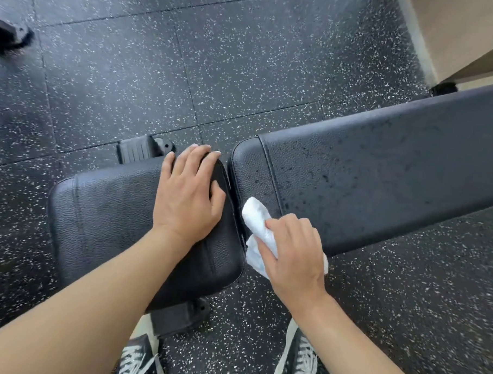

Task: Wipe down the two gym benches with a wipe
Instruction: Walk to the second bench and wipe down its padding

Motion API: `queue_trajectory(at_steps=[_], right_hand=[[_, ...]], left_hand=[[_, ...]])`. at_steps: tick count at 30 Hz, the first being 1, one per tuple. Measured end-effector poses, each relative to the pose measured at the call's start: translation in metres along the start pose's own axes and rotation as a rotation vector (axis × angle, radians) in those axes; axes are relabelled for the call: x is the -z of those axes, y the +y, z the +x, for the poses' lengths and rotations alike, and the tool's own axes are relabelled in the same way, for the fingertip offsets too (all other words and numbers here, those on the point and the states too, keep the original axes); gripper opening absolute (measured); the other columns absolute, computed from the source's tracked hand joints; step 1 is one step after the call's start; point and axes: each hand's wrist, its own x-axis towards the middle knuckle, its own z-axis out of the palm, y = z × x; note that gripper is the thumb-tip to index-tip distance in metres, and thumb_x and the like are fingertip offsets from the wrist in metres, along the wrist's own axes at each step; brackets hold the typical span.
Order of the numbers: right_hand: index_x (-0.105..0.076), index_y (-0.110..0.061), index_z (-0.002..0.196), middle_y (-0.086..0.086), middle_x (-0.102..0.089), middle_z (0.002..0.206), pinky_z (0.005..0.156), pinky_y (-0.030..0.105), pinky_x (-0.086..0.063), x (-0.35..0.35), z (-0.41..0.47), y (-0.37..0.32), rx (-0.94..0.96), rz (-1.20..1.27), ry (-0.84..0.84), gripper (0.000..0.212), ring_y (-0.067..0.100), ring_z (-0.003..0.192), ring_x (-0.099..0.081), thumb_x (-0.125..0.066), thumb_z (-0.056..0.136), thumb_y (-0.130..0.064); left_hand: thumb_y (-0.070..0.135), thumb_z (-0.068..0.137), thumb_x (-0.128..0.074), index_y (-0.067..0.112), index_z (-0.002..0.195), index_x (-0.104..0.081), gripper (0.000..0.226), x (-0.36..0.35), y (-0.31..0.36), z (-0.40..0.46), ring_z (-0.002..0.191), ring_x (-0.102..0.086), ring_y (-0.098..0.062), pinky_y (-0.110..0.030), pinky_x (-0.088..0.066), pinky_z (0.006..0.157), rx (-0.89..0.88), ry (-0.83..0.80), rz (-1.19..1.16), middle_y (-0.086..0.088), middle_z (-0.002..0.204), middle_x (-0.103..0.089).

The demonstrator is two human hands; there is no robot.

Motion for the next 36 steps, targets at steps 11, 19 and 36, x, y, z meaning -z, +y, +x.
queue_trajectory(at_steps=[11, 19, 36], right_hand=[[-0.062, -0.023, 0.109, 0.000, -0.059, 0.111, 0.083, 0.038, -0.035, -0.039, 0.193, -0.034, -0.152, -0.084, 0.046, 0.028, 0.025, 0.105, -0.052, -0.057, 0.098, -0.048], [-0.065, -0.012, 0.093, 0.007, -0.057, 0.089, 0.064, 0.044, -0.039, -0.010, 0.065, -0.008, 0.089, 0.037, 0.005, 0.026, 0.029, 0.076, -0.047, -0.054, 0.099, -0.034], [-0.064, -0.013, 0.107, 0.007, -0.060, 0.103, 0.078, 0.041, -0.042, -0.027, 0.186, -0.006, -0.058, 0.061, 0.147, 0.024, 0.029, 0.094, -0.052, -0.065, 0.096, -0.035]], left_hand=[[0.031, 0.090, -0.047, 0.017, 0.142, -0.055, 0.055, -0.011, -0.002, 0.005, 0.145, -0.043, -0.030, -0.052, -0.023, 0.126, -0.013, 0.069, 0.031, -0.005, 0.150, -0.051], [0.032, 0.091, -0.045, 0.015, 0.146, -0.053, 0.059, -0.010, -0.002, 0.004, 0.146, -0.043, -0.031, -0.054, -0.023, 0.127, -0.004, 0.050, 0.052, -0.007, 0.151, -0.051], [0.030, 0.090, -0.048, 0.015, 0.146, -0.054, 0.059, -0.007, 0.000, 0.005, 0.146, -0.044, -0.031, -0.054, -0.023, 0.127, -0.004, 0.040, 0.059, -0.007, 0.151, -0.051]])
